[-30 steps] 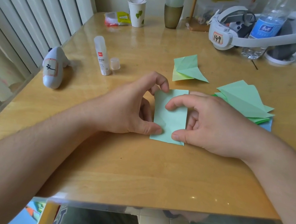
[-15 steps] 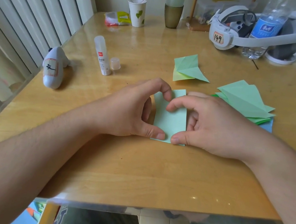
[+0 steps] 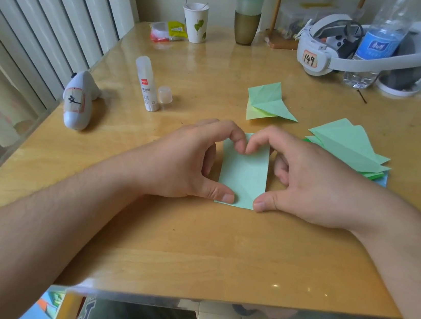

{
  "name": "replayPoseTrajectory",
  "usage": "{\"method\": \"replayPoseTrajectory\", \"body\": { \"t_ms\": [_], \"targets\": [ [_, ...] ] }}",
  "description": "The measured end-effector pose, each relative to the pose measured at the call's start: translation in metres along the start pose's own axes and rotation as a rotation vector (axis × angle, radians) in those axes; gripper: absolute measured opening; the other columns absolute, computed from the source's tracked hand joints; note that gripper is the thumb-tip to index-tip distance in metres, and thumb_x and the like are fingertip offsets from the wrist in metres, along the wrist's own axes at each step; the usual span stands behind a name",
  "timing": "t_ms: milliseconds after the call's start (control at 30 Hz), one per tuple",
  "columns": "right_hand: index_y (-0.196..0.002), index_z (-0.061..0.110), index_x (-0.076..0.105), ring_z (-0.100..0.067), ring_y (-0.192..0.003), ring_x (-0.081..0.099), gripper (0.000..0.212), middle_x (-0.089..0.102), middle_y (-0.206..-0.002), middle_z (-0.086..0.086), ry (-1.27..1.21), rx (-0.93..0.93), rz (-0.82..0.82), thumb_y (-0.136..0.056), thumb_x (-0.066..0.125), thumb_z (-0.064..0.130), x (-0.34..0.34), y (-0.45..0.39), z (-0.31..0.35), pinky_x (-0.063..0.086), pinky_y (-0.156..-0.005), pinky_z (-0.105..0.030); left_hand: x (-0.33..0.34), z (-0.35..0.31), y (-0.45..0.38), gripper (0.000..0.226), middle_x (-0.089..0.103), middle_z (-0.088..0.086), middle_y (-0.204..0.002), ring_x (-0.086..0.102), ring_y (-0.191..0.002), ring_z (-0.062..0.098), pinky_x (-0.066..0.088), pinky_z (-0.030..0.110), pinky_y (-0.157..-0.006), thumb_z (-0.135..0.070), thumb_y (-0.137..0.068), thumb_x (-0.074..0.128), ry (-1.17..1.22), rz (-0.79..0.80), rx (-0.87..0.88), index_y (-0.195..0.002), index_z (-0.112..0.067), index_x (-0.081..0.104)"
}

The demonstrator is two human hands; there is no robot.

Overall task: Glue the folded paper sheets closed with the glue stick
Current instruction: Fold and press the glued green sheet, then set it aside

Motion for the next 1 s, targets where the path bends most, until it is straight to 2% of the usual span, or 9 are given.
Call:
{"method": "replayPoseTrajectory", "body": {
  "t_ms": [67, 133, 267, 400, 500, 700, 767, 900, 1000],
  "targets": [
    [-0.121, 0.057, 0.042, -0.003, -0.064, 0.051, 0.085, 0.054, -0.087, 0.044, -0.034, -0.015, -0.056, -0.064, 0.098, 0.027, -0.002, 0.001, 0.002, 0.045, -0.063, -0.019, 0.001, 0.000, 0.000, 0.083, 0.061, -0.013, -0.084, 0.047, -0.059, 0.009, 0.043, 0.021, -0.058, -0.029, -0.069, 0.099, 0.033, 0.002, -0.002, -0.130, -0.038, 0.044],
    [-0.127, 0.067, 0.034, -0.012, -0.069, 0.053, 0.100, 0.062, -0.098, 0.024, -0.136, -0.025, -0.172, -0.061, 0.099, 0.028, -0.005, 0.000, 0.002, 0.051, -0.069, -0.026, 0.000, 0.001, 0.000, 0.107, 0.058, 0.001, -0.102, 0.046, -0.065, 0.014, 0.046, 0.023, -0.064, -0.032, -0.068, 0.099, 0.050, 0.001, 0.000, -0.149, -0.046, 0.030],
    [-0.146, 0.067, 0.022, -0.014, -0.072, 0.055, 0.122, 0.065, -0.097, 0.005, -0.290, -0.012, -0.259, -0.058, 0.100, 0.034, -0.006, -0.001, -0.005, 0.052, -0.073, -0.023, 0.000, 0.002, 0.001, 0.133, 0.057, -0.005, -0.110, 0.055, -0.082, 0.018, 0.049, 0.023, -0.077, -0.036, -0.068, 0.099, 0.029, 0.010, -0.008, -0.160, -0.056, 0.004],
    [-0.139, 0.060, 0.037, -0.001, -0.081, 0.054, 0.108, 0.058, -0.099, 0.013, -0.132, 0.069, -0.165, -0.052, 0.099, 0.048, 0.004, -0.002, -0.010, 0.050, -0.080, -0.030, -0.001, 0.003, 0.002, 0.136, 0.052, -0.012, -0.113, 0.052, -0.084, 0.011, 0.049, 0.021, -0.083, -0.039, -0.066, 0.099, -0.018, -0.008, -0.022, -0.163, -0.049, 0.004],
    [-0.129, 0.055, 0.047, 0.009, -0.093, 0.052, 0.095, 0.052, -0.102, 0.027, -0.065, 0.082, -0.144, -0.050, 0.099, 0.049, 0.008, -0.005, -0.010, 0.044, -0.080, -0.023, 0.000, 0.006, 0.002, 0.133, 0.060, -0.016, -0.110, 0.055, -0.089, 0.008, 0.050, 0.023, -0.091, -0.040, -0.065, 0.099, -0.001, 0.008, -0.048, -0.163, -0.049, 0.008],
    [-0.136, 0.053, 0.042, -0.001, -0.084, 0.051, 0.103, 0.051, -0.100, 0.014, -0.051, 0.134, -0.174, -0.050, 0.100, 0.048, 0.006, -0.005, -0.013, 0.042, -0.075, -0.025, 0.002, 0.009, 0.002, 0.119, 0.061, -0.014, -0.105, 0.055, -0.085, 0.003, 0.047, 0.017, -0.084, -0.040, -0.064, 0.099, 0.018, 0.005, -0.061, -0.159, -0.046, 0.029],
    [-0.129, 0.050, 0.051, -0.002, -0.079, 0.051, 0.085, 0.053, -0.093, 0.014, -0.075, 0.146, -0.192, -0.056, 0.097, 0.050, 0.006, -0.008, -0.017, 0.046, -0.073, -0.029, 0.001, 0.009, 0.001, 0.111, 0.058, -0.012, -0.113, 0.054, -0.089, -0.003, 0.042, 0.009, -0.082, -0.043, -0.063, 0.099, -0.042, -0.002, -0.071, -0.156, -0.043, 0.038],
    [-0.093, 0.038, 0.070, -0.005, -0.069, 0.049, 0.022, 0.053, -0.083, 0.010, -0.087, 0.117, -0.306, -0.080, 0.087, 0.040, 0.006, -0.015, -0.024, 0.046, -0.070, -0.030, 0.001, 0.008, -0.001, 0.090, 0.057, -0.011, -0.116, 0.051, -0.095, -0.007, 0.037, 0.005, -0.079, -0.045, -0.064, 0.098, -0.086, 0.003, -0.071, -0.143, -0.042, 0.054],
    [-0.084, 0.032, 0.071, -0.010, -0.073, 0.054, 0.014, 0.060, -0.085, 0.003, -0.199, 0.050, -0.366, -0.085, 0.085, 0.027, 0.005, -0.014, -0.023, 0.048, -0.073, -0.033, 0.001, 0.009, -0.001, 0.079, 0.059, -0.010, -0.116, 0.053, -0.094, 0.001, 0.042, 0.013, -0.080, -0.044, -0.063, 0.099, -0.039, 0.006, -0.073, -0.131, -0.046, 0.057]
  ]
}}
Point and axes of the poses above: each hand's wrist, its own y-axis away from the middle knuckle, its own x-axis out of the palm, z = x × y, the point moved 4 cm from there along -y, towards the middle knuckle
